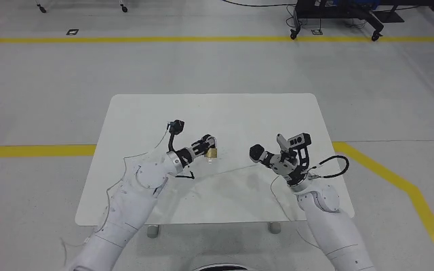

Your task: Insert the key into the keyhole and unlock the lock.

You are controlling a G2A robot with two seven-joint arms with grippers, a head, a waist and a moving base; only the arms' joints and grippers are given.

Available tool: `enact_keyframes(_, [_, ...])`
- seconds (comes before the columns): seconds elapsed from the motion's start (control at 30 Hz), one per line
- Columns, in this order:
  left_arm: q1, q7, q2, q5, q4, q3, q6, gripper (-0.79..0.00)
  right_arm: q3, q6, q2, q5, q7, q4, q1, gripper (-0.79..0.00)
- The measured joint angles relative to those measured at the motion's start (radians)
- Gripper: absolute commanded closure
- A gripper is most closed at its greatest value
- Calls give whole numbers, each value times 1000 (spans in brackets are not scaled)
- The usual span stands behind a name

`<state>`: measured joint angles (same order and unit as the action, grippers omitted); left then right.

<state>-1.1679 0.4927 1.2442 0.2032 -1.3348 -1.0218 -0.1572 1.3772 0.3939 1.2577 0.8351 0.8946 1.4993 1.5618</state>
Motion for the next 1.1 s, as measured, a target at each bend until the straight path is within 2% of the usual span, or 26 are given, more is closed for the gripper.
enact_keyframes(0.07, [20, -34, 6, 83, 23, 31, 41, -299, 0, -1, 0, 11, 0, 0, 0, -785])
enact_keyframes(0.1, [32, -52, 11, 121, 39, 50, 63, -357, 0, 0, 0, 11, 0, 0, 0, -785])
enact_keyframes(0.17, [46, -66, 18, 148, 60, 71, 83, -403, 0, 0, 0, 9, 0, 0, 0, -785])
enact_keyframes(0.27, [60, -70, 26, 140, 83, 84, 92, -785, 0, 0, 0, 9, 0, 0, 0, -785])
enact_keyframes(0.43, [61, -97, 30, 128, 93, 73, 86, -785, 0, 0, 0, 9, 0, 0, 0, -785])
enact_keyframes(0.57, [44, -171, 31, 105, 67, 47, 56, -785, 0, 0, 0, 9, 0, 0, 0, -785])
enact_keyframes(0.63, [25, -209, 34, 31, 34, 16, 6, -785, 0, 0, 0, 9, 0, 0, 0, -785])
enact_keyframes(0.73, [1, -205, 32, -148, 1, -49, -69, -785, 0, 0, 0, 9, 0, 0, 0, -785])
enact_keyframes(0.83, [-12, -234, 17, -210, -7, -111, -80, -785, 2, 3, 0, 5, -5, 0, 0, -785])
enact_keyframes(0.9, [-34, -286, 8, -149, -31, -124, -68, -785, 16, 28, -1, -33, -46, 2, -5, -785])
enact_keyframes(1.0, [-79, -353, 0, 67, -86, -155, -70, -785, 70, 129, -6, -158, -154, 14, -6, -785])
enact_keyframes(1.1, [-88, -401, -5, 233, -103, -166, -63, -785, 119, 193, -10, -208, -207, 49, 13, -785])
